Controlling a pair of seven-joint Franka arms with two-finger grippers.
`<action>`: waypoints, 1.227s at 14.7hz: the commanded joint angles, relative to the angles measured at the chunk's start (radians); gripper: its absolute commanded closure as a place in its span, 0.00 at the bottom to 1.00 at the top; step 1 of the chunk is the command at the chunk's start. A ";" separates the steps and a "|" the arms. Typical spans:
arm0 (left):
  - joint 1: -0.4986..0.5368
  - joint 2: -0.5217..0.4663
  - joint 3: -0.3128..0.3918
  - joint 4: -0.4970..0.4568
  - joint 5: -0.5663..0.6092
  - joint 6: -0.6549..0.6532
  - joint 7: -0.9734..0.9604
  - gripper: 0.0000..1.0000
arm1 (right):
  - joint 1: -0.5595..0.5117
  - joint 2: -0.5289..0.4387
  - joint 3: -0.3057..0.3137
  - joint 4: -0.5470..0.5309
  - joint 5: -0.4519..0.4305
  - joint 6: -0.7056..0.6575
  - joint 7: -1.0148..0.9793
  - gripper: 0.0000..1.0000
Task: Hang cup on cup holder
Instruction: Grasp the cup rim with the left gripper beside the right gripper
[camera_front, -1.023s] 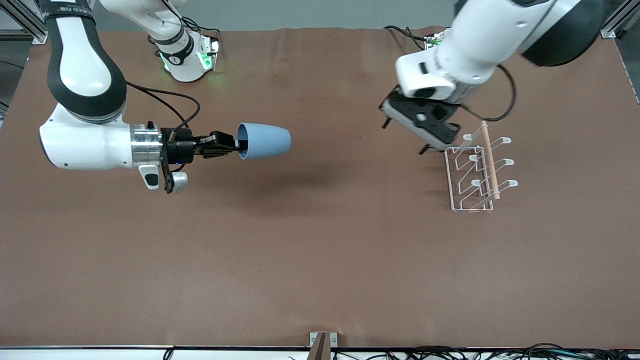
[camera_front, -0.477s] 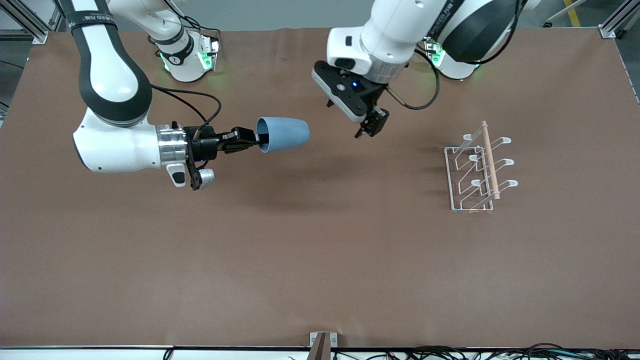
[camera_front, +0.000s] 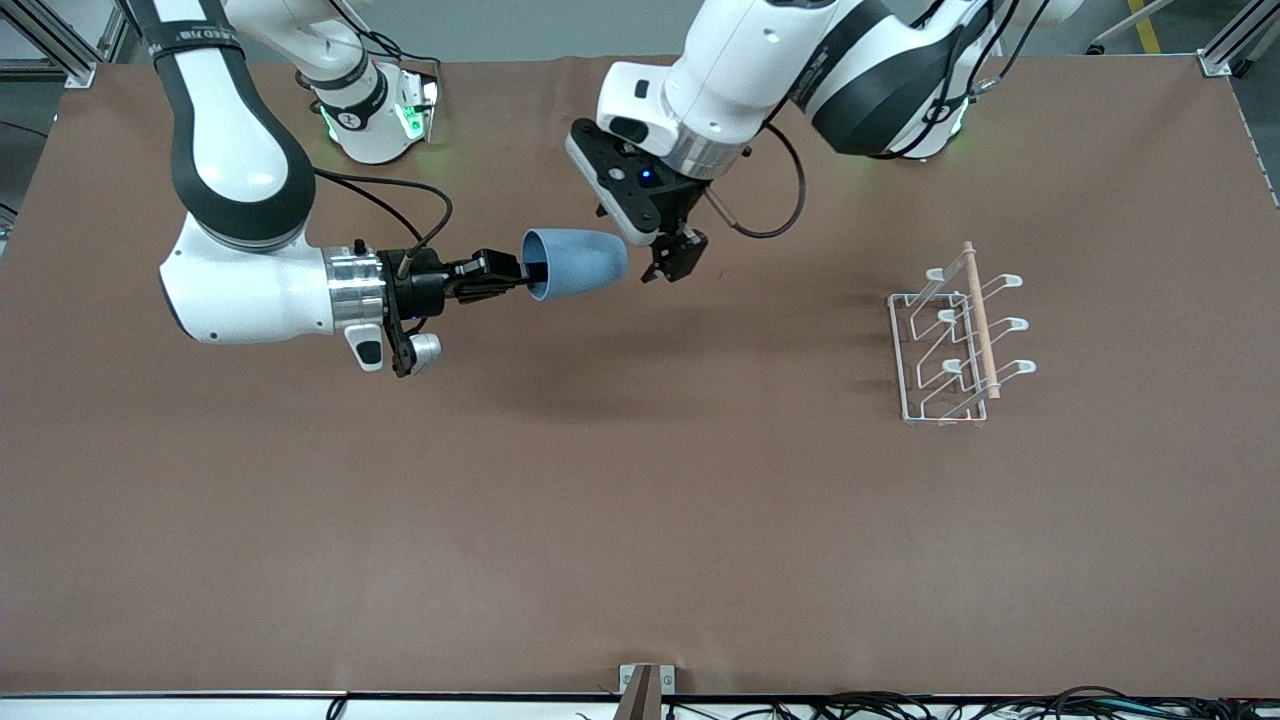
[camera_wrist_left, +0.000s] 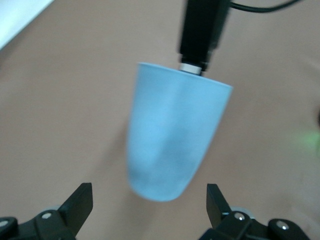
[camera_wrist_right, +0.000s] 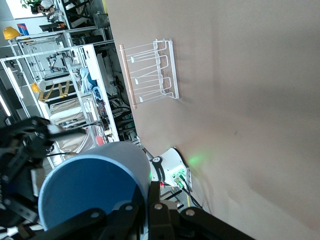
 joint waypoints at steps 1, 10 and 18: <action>0.001 0.018 -0.011 0.041 -0.029 -0.002 0.046 0.00 | 0.008 -0.006 -0.005 -0.007 0.040 0.004 -0.014 0.99; -0.005 0.098 -0.028 0.047 -0.041 0.146 0.225 0.00 | 0.008 -0.007 -0.005 -0.007 0.043 0.003 -0.012 0.98; -0.007 0.122 -0.027 0.047 -0.035 0.153 0.276 0.57 | 0.003 -0.008 -0.007 -0.007 0.043 -0.005 -0.012 0.98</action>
